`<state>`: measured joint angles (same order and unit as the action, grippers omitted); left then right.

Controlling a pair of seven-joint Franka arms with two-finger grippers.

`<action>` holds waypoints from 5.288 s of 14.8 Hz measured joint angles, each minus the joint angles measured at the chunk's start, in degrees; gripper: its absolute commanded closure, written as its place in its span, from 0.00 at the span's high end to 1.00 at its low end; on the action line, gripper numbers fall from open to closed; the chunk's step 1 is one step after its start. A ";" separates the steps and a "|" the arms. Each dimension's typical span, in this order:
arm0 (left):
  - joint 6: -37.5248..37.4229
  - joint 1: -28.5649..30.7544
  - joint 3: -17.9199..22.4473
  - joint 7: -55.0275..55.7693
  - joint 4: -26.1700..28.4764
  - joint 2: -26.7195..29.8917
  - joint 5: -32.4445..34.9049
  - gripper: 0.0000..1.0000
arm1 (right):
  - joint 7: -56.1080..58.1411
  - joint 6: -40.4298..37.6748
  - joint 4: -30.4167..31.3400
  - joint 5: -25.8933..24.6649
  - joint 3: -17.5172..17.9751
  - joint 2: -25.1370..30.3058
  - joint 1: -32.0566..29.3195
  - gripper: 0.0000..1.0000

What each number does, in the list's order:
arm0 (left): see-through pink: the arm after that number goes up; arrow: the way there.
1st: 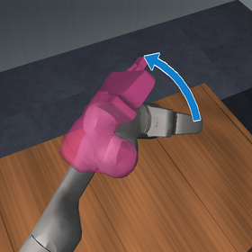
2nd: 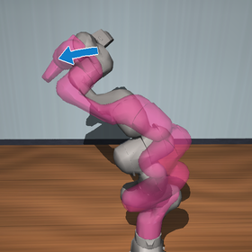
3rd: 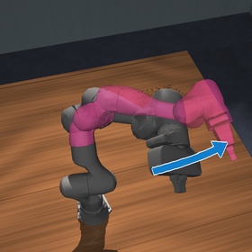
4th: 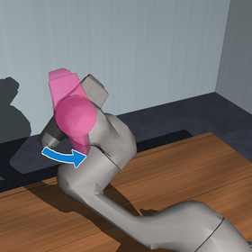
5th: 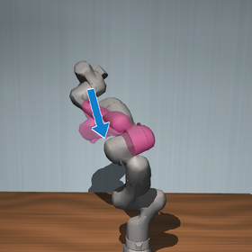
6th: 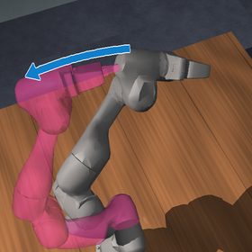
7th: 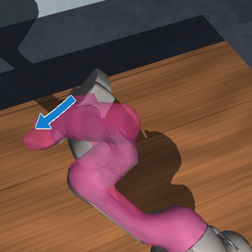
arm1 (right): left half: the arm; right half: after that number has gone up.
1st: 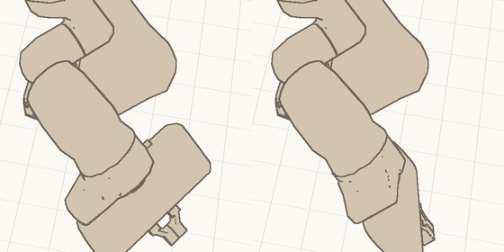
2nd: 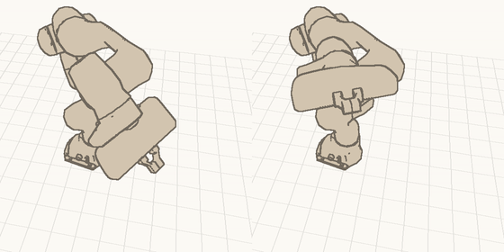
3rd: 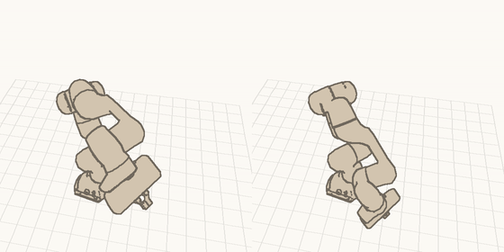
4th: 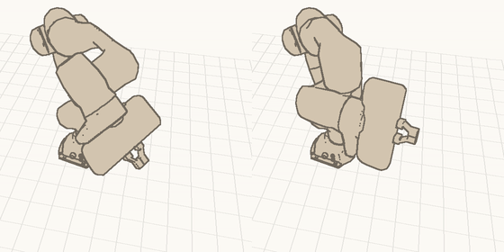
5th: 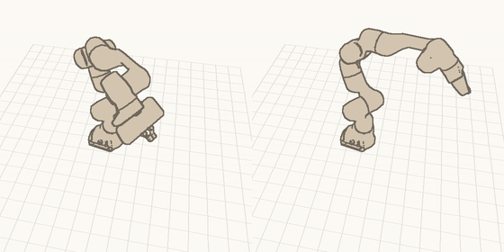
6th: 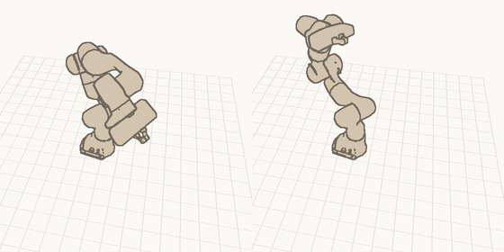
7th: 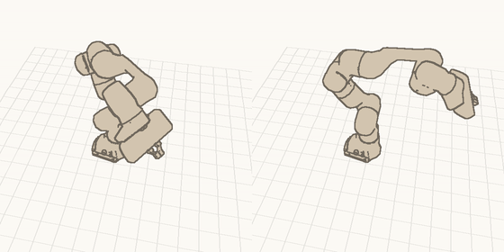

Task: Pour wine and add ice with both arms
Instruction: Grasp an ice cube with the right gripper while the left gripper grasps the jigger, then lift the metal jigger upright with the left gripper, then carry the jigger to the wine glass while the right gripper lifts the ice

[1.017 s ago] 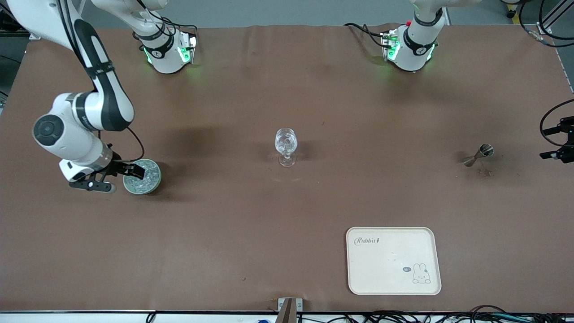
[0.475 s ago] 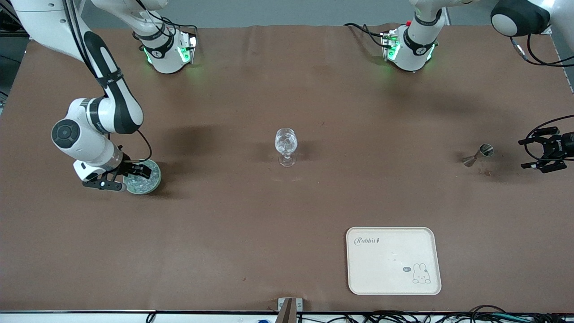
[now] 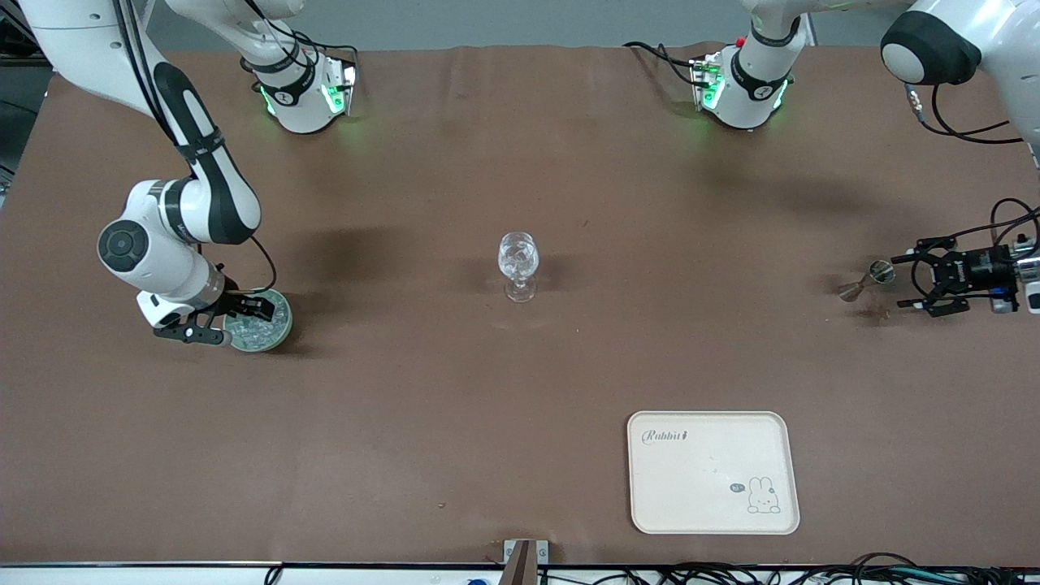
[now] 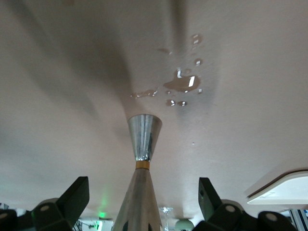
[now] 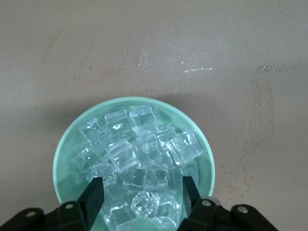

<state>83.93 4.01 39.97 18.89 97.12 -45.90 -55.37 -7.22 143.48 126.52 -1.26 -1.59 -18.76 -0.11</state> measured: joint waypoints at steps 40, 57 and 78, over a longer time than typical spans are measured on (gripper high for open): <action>-13.96 5.01 -1.29 -0.59 5.20 -3.21 -14.75 0.00 | -4.64 -0.21 0.06 -0.10 0.16 -1.14 0.64 0.32; -4.95 -1.36 -23.89 17.33 7.61 22.56 -10.14 0.00 | -4.73 -12.74 -8.15 -0.24 0.10 -1.28 0.28 0.09; 21.98 -1.96 -56.34 33.75 9.45 22.65 -9.78 0.00 | -2.01 -53.32 -45.63 -0.31 0.21 8.45 0.28 0.04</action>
<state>105.91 2.06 -16.37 52.63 106.58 -23.26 -65.15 -9.22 90.15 80.89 -1.56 -1.38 -10.32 0.17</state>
